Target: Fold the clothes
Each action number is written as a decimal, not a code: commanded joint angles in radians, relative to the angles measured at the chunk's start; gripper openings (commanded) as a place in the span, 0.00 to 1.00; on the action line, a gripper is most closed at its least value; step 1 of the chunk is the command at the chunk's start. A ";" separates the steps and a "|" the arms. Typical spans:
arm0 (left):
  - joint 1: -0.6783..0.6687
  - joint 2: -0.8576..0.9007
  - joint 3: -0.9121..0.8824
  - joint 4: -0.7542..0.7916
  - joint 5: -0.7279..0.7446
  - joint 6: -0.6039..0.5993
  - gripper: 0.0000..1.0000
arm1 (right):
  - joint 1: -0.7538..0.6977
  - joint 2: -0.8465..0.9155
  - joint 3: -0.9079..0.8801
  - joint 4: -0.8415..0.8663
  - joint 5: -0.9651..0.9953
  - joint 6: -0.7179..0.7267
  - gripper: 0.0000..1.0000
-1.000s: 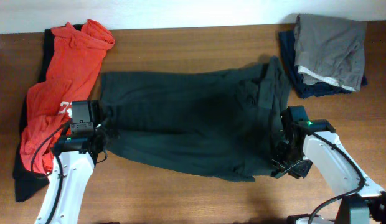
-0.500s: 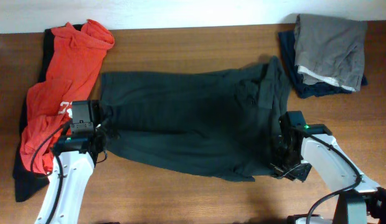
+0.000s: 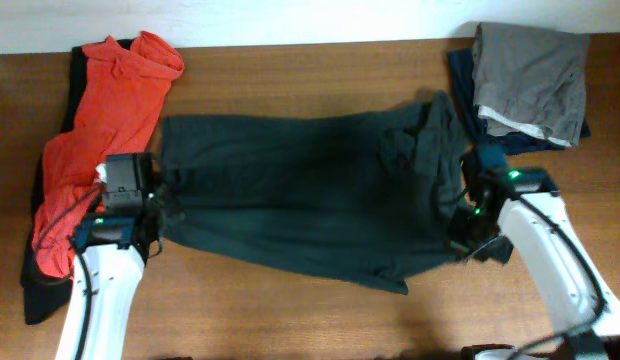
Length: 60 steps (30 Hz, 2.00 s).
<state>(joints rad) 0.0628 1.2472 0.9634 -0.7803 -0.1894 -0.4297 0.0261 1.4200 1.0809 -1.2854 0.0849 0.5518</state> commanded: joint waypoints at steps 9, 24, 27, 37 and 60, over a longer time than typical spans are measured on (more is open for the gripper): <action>-0.001 -0.112 0.059 -0.013 -0.150 0.042 0.01 | -0.084 -0.037 0.226 -0.122 0.046 -0.175 0.04; -0.001 -0.130 0.053 -0.111 -0.087 0.038 0.01 | -0.144 -0.145 0.227 -0.081 -0.155 -0.313 0.04; -0.001 -0.076 0.051 -0.111 -0.087 0.038 0.01 | -0.144 -0.106 0.227 -0.017 -0.158 -0.321 0.04; -0.001 0.181 0.051 0.071 -0.130 0.039 0.01 | -0.145 0.125 0.227 0.252 -0.172 -0.339 0.04; -0.001 0.309 0.052 0.167 -0.137 0.039 0.01 | -0.145 0.285 0.042 0.185 -0.187 -0.335 0.36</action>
<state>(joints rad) 0.0612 1.5513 1.0061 -0.6159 -0.3038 -0.4034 -0.1127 1.7065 1.2022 -1.1175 -0.0963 0.2104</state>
